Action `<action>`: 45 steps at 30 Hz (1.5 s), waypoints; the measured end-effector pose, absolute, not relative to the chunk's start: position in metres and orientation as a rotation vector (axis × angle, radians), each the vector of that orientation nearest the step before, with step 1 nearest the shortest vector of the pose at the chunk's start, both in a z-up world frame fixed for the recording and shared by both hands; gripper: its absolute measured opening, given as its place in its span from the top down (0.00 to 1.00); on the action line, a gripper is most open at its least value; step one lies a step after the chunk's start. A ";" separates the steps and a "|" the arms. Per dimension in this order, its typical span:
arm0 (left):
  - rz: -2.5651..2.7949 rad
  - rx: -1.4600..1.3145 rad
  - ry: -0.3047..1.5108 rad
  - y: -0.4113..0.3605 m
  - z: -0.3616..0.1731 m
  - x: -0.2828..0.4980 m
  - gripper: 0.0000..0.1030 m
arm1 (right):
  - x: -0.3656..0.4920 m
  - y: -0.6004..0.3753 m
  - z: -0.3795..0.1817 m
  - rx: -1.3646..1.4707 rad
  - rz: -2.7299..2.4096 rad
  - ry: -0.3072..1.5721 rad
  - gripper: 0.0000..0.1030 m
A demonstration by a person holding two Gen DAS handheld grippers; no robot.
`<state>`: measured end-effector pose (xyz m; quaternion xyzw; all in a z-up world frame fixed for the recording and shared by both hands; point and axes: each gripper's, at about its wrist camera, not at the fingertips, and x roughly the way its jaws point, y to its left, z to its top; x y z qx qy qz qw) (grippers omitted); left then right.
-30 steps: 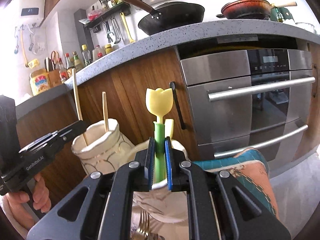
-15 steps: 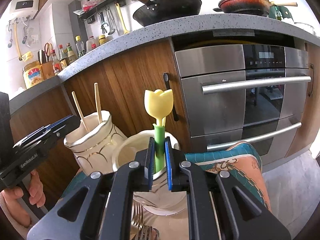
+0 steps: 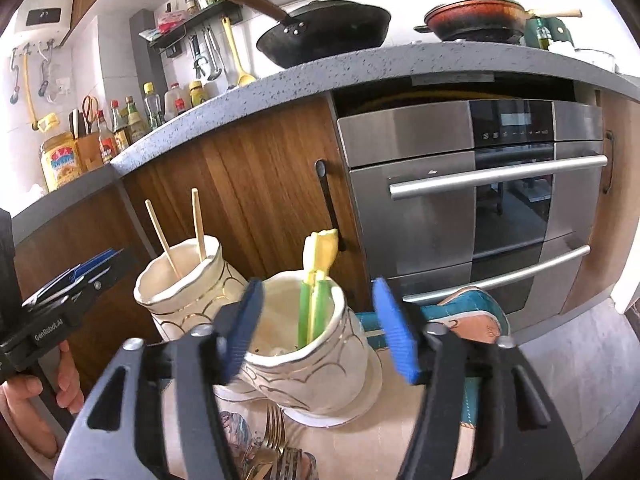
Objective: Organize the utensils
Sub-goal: 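Open both tools to release the utensils into the holder cups, then withdraw both tools from the holder back over the table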
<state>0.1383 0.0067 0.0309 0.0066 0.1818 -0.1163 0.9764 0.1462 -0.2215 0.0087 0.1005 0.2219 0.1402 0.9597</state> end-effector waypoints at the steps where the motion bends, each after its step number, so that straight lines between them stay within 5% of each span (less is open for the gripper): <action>1: -0.223 0.016 0.369 0.008 0.031 0.136 0.25 | 0.143 -0.224 0.010 0.207 0.278 0.445 0.26; 6: -0.152 0.025 0.361 0.017 0.031 0.119 0.08 | 0.124 -0.238 0.017 0.227 0.248 0.428 0.05; 45: -0.234 0.032 0.852 0.004 -0.067 0.050 0.05 | 0.047 -0.233 -0.048 0.077 0.233 0.685 0.05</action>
